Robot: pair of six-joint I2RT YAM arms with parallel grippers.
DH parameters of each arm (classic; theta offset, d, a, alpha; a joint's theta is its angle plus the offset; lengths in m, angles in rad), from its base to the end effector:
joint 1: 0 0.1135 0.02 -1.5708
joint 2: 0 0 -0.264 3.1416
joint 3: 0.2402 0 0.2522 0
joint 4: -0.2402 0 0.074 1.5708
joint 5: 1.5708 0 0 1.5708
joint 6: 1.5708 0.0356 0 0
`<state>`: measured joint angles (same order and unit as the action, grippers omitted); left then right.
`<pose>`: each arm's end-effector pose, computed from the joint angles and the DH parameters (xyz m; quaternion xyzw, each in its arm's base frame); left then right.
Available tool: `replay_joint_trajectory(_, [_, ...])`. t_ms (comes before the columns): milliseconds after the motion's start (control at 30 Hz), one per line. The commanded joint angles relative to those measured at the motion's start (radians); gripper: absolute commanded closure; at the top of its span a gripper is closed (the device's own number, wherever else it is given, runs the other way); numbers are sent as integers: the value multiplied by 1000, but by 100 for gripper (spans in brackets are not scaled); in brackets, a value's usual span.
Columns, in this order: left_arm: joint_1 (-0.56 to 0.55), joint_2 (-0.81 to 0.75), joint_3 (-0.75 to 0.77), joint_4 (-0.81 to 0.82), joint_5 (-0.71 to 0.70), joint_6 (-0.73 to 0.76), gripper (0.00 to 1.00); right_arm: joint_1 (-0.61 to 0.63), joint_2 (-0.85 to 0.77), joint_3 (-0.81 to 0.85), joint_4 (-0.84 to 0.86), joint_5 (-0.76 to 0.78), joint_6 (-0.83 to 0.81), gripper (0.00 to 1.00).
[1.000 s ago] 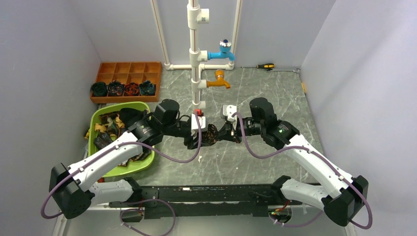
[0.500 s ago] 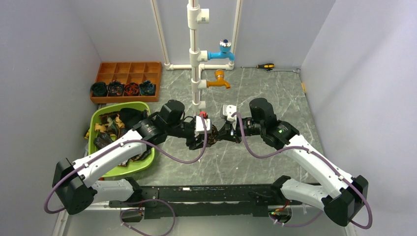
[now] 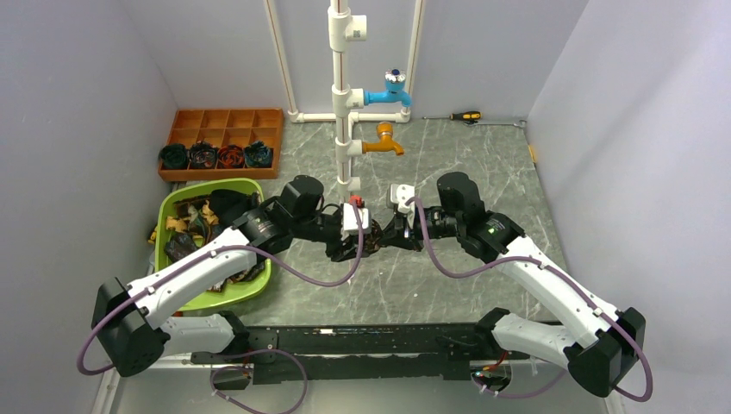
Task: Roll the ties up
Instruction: Place the tie in the storage box.
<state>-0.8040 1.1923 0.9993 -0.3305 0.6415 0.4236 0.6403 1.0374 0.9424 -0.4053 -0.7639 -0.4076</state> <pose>0.1672 -0.2043 0.3195 0.6022 0.5810 -0.3578 0.4144 0.1640 0.1529 0.3295 -0.5639 0.5960 0.3734 0.4329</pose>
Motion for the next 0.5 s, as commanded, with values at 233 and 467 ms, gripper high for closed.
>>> replay_joint_trajectory(233, [67, -56, 25, -42, 94, -92, 100, 2, 1, 32, 45, 56, 5, 50])
replay_joint_trajectory(467, [66, -68, 17, -17, 92, -57, 100, 2, 9, 28, 69, 45, 25, 28])
